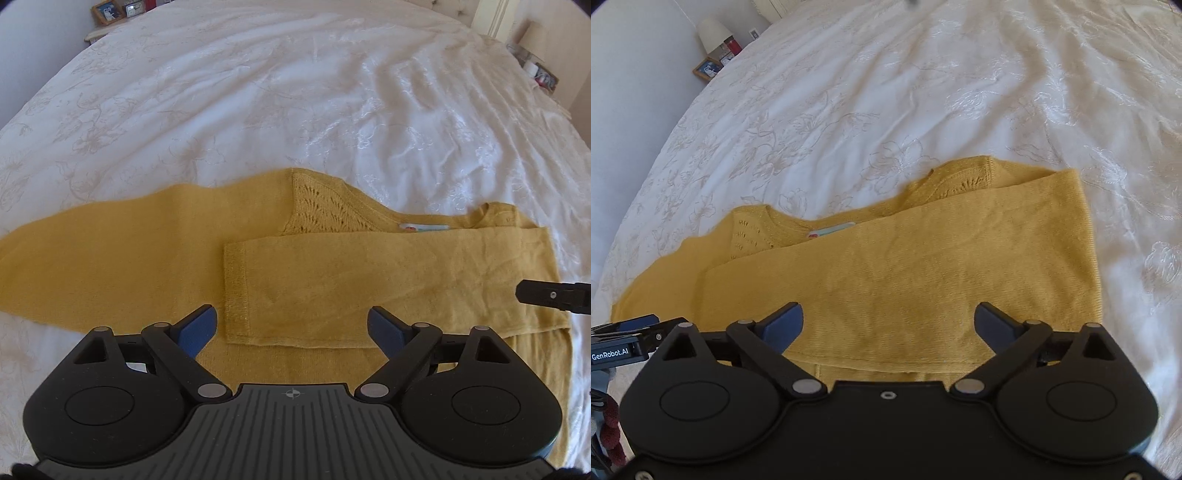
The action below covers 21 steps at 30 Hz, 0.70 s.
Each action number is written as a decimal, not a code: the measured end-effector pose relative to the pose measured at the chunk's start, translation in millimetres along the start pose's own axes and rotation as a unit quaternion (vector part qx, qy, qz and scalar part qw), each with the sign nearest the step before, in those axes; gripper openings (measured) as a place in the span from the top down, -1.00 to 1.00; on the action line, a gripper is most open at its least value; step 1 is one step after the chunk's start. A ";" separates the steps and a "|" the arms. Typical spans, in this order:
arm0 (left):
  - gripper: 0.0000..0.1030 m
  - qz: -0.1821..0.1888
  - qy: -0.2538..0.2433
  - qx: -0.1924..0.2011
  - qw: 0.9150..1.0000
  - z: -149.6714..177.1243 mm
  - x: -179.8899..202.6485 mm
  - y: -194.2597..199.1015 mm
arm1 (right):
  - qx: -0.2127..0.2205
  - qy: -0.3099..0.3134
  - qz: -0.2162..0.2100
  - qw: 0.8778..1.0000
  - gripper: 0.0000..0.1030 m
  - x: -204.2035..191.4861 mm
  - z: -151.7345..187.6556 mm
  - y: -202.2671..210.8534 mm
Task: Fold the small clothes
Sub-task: 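Withdraw the right tool and move the left tool toward the other sleeve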
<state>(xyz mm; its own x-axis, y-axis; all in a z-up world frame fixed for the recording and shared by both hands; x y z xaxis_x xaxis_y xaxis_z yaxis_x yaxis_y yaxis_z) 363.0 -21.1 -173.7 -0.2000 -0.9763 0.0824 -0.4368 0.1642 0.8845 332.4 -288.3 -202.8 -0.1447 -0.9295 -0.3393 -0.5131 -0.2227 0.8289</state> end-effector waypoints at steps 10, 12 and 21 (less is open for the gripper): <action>-0.75 -0.017 -0.003 -0.051 0.999 9.5 8.1 -42.7 | -0.060 -0.036 0.092 0.993 -0.99 82.5 21.8 -13.2; -0.75 -0.024 -0.002 -0.070 0.997 15.5 3.8 -54.4 | -0.067 -0.055 0.106 0.991 -0.99 98.9 28.5 -12.7; -0.99 -0.026 0.014 -0.082 0.996 22.1 -9.9 -70.4 | -0.070 -0.098 0.137 0.983 -0.99 131.0 39.4 -4.5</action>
Point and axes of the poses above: each gripper's, at about its wrist camera, not at the fingertips, and y roughly against the way its jaws point, x to its right, z to its underside, the point moved 6 cm from there along -y, roughly the way its jaws point, and after that the axes turned 4 degrees about y, right-handed, at the moved point
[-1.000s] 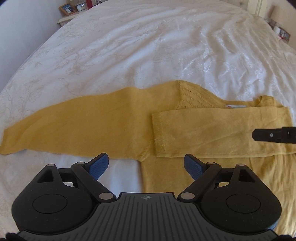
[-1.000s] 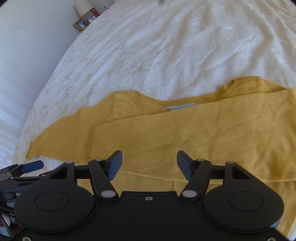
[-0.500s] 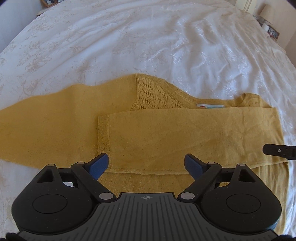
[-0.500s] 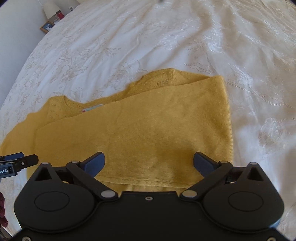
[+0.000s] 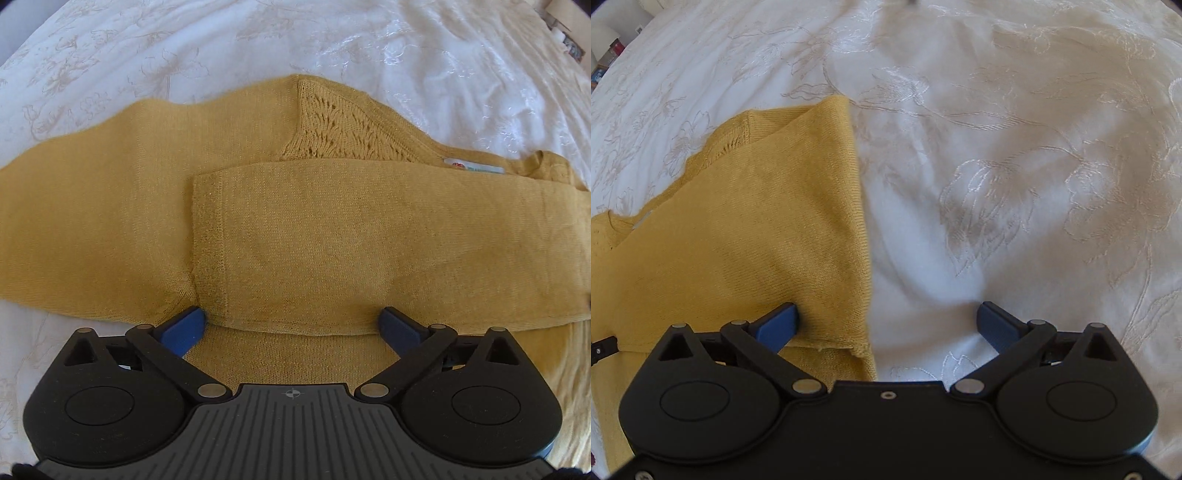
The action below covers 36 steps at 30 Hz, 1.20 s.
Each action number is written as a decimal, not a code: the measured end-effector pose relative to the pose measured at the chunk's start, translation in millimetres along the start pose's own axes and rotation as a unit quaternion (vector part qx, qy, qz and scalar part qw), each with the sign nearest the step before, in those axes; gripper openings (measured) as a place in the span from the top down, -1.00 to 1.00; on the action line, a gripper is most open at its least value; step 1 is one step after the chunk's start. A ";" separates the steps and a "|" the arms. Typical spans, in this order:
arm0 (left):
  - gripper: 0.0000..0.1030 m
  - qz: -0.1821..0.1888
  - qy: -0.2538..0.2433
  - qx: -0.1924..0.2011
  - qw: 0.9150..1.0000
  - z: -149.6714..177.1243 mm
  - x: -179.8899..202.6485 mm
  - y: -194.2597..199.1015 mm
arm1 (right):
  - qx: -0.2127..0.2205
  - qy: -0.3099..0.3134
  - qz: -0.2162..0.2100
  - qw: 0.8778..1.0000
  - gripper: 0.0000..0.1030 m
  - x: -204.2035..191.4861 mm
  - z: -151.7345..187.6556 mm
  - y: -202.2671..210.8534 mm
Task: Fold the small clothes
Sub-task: 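Withdraw the right tool and move the left tool toward the other sleeve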
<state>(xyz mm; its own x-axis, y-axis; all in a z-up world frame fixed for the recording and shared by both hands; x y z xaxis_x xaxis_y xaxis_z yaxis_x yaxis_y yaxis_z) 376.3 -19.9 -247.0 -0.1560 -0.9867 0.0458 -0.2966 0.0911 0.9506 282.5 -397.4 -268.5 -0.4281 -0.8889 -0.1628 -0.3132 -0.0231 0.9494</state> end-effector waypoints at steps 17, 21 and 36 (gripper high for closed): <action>-0.96 0.015 0.017 0.011 1.000 13.0 -13.7 32.0 | 0.025 -0.039 0.034 0.998 -0.99 52.6 12.1 23.4; -0.96 0.011 -0.005 0.036 0.999 44.9 -15.7 58.2 | 0.055 0.018 -0.011 0.998 -0.99 31.6 22.2 45.5; -0.97 -0.033 -0.016 -0.010 0.999 196.5 -24.9 87.8 | -0.044 0.137 0.015 0.989 -0.99 7.3 125.5 52.8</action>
Point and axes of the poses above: each gripper's, at about its wrist camera, not at the fingertips, and y roughly against the way its jaws point, x to its right, z to its underside, the point moved 6 cm from there along -y, roughly the way its jaws point, and after that the axes turned 4 degrees about y, right-handed, at the moved point
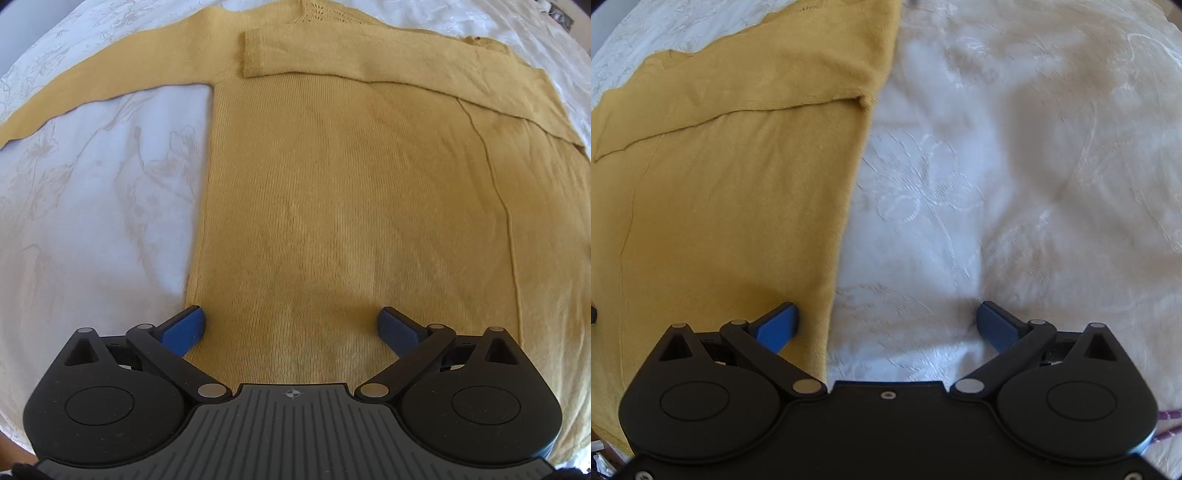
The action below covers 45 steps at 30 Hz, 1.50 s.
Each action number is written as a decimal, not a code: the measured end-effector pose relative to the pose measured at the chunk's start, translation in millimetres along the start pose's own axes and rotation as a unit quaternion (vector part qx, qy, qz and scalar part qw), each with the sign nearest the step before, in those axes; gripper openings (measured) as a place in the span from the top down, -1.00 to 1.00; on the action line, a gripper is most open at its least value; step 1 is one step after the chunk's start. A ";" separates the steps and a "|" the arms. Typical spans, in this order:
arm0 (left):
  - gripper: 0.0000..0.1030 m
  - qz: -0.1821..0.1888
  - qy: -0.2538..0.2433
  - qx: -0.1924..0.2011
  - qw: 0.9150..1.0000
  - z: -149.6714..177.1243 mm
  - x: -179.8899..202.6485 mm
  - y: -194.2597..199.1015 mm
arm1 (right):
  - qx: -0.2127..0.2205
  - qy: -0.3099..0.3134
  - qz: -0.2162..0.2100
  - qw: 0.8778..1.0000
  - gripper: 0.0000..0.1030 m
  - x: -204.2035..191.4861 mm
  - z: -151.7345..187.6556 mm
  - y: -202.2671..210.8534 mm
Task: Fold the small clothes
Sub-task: 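Withdraw the right tool and move the left tool toward the other sleeve, then close the left tool on the cuff of the other sleeve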
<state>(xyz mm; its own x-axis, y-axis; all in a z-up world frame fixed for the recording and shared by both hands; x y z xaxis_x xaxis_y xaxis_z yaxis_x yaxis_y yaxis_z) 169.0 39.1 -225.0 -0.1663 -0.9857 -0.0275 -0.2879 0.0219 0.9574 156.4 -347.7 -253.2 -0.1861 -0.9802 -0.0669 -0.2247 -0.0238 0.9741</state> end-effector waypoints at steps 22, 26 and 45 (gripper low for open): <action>-0.96 -0.012 0.096 0.087 0.991 -53.3 -113.8 42.0 | 0.087 0.000 -0.093 0.992 -0.99 -84.1 -35.6 61.2; -0.96 -0.038 0.110 0.100 0.988 -81.6 -164.5 38.7 | 0.094 0.011 -0.111 0.989 -0.99 -115.9 -45.4 65.4; -0.96 -0.103 0.136 0.121 0.978 -186.5 -364.7 6.7 | 0.092 0.076 -0.173 0.978 -0.99 -283.5 -101.0 59.6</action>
Point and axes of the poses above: each gripper's, at about its wrist camera, not at the fingertips, and y roughly against the way its jaws point, x to its right, z to its underside, the point moved 6 cm from there along -y, roughly the way its jaws point, and after that the axes turned 4 degrees about y, right-handed, at the moved point
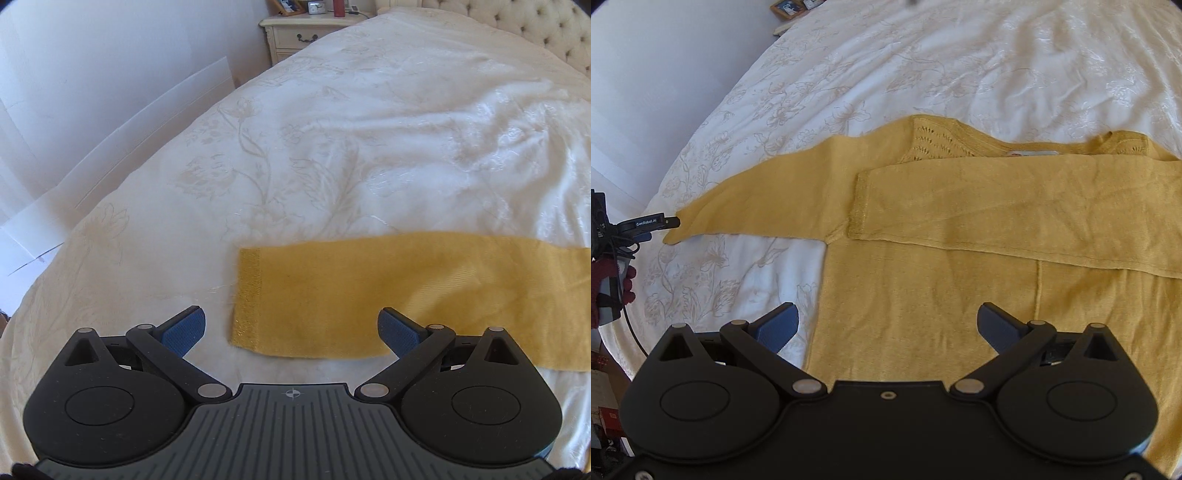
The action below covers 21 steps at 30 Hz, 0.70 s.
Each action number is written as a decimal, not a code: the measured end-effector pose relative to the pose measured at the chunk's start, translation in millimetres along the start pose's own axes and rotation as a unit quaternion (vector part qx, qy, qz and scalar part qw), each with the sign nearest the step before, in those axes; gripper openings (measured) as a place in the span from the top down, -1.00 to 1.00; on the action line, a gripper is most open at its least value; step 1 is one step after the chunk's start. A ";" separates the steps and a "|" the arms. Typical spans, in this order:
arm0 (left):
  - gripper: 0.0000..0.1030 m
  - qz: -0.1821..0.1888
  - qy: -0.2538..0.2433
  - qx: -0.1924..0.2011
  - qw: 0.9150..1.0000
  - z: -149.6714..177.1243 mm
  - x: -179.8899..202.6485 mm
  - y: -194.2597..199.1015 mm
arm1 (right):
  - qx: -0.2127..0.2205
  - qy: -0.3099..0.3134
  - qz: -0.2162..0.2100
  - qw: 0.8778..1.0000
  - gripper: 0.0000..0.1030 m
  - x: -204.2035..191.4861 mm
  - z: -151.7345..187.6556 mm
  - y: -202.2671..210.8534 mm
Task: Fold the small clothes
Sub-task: 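Close the left tool on the cuff of the other sleeve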
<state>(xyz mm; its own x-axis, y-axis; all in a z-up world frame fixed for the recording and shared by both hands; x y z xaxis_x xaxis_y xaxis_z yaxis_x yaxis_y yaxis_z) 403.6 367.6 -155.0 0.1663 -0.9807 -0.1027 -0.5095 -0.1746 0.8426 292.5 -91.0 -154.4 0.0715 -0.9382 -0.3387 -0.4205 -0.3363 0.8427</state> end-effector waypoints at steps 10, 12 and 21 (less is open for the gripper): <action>-0.96 0.023 0.017 -0.038 0.999 1.9 -15.4 -50.1 | -0.031 0.029 0.010 0.999 -0.99 -14.8 -17.3 -26.1; -0.96 0.031 0.020 -0.040 0.999 -0.1 -13.3 -55.9 | -0.033 0.027 0.013 0.999 -0.99 -12.4 -20.1 -27.5; 0.22 0.067 0.028 -0.039 0.997 -11.3 -2.2 -56.7 | -0.043 0.016 0.020 0.999 -0.99 -3.7 -23.2 -35.6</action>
<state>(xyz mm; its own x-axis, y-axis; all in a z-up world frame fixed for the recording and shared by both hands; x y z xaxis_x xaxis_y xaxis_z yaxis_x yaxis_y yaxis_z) 441.6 380.7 -196.6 0.1499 -0.9878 0.0410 -0.4629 -0.0335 0.8858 328.2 -77.5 -173.5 0.0866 -0.9526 -0.2918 -0.3445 -0.3035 0.8884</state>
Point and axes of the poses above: each gripper's, at about its wrist camera, not at the fingertips, and y roughly against the way its jaws point, x to its right, z to its underside, the point moved 6 cm from there along -y, roughly the way its jaws point, and after that the axes turned 4 degrees about y, right-handed, at the moved point
